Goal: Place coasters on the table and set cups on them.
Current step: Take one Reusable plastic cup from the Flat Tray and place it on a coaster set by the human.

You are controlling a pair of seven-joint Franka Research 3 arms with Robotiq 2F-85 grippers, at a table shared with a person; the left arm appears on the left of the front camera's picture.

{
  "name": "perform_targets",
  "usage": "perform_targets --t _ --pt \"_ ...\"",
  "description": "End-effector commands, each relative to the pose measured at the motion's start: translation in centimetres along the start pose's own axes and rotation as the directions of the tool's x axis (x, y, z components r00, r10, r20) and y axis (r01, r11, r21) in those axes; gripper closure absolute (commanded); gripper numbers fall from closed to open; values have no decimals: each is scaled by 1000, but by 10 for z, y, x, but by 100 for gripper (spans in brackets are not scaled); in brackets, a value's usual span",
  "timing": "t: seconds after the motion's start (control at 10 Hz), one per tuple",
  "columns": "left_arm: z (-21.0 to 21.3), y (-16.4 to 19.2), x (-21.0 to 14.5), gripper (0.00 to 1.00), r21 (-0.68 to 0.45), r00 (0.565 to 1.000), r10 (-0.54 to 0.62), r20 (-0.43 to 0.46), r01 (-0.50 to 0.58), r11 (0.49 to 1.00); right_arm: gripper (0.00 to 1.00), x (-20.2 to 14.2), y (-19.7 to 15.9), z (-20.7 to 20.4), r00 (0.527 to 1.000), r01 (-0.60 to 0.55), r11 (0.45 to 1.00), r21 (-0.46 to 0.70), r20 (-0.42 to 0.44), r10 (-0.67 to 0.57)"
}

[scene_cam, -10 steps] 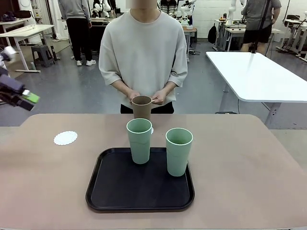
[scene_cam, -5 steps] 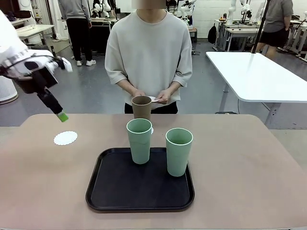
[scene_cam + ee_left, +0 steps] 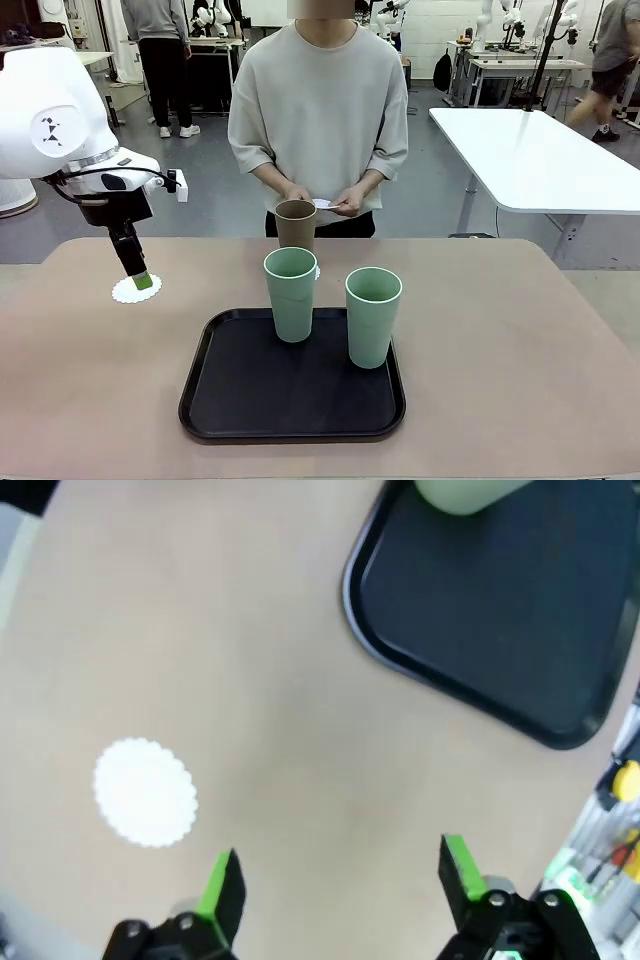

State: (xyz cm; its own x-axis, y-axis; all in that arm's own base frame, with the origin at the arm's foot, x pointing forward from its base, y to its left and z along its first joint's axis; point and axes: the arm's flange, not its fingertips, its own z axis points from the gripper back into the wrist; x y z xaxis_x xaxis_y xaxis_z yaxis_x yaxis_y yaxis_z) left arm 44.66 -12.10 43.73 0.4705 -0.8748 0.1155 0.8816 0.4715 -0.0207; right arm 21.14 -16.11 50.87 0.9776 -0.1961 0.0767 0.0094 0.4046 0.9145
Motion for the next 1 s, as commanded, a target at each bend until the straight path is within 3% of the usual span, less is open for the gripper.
perform_targets --t 0.0,0.5,0.7,0.8,0.9 --pt "13 2 -7 0 22 1000 17 16 -17 1000 0 0 1 0 1000 -6 1000 21 6 6" --pt "12 5 -7 0 16 1000 18 19 -18 1000 0 0 1 0 1000 -6 1000 21 6 6" --pt "1 -8 12 0 76 965 -234 120 226 971 0 0 1 0 1000 -6 1000 21 6 6" --pt "4 -8 16 0 44 904 -367 222 366 930 0 0 1 0 1000 -6 1000 21 6 6" --pt "4 -3 13 0 19 858 -410 308 425 905 0 0 1 0 1000 -6 1000 21 6 6"
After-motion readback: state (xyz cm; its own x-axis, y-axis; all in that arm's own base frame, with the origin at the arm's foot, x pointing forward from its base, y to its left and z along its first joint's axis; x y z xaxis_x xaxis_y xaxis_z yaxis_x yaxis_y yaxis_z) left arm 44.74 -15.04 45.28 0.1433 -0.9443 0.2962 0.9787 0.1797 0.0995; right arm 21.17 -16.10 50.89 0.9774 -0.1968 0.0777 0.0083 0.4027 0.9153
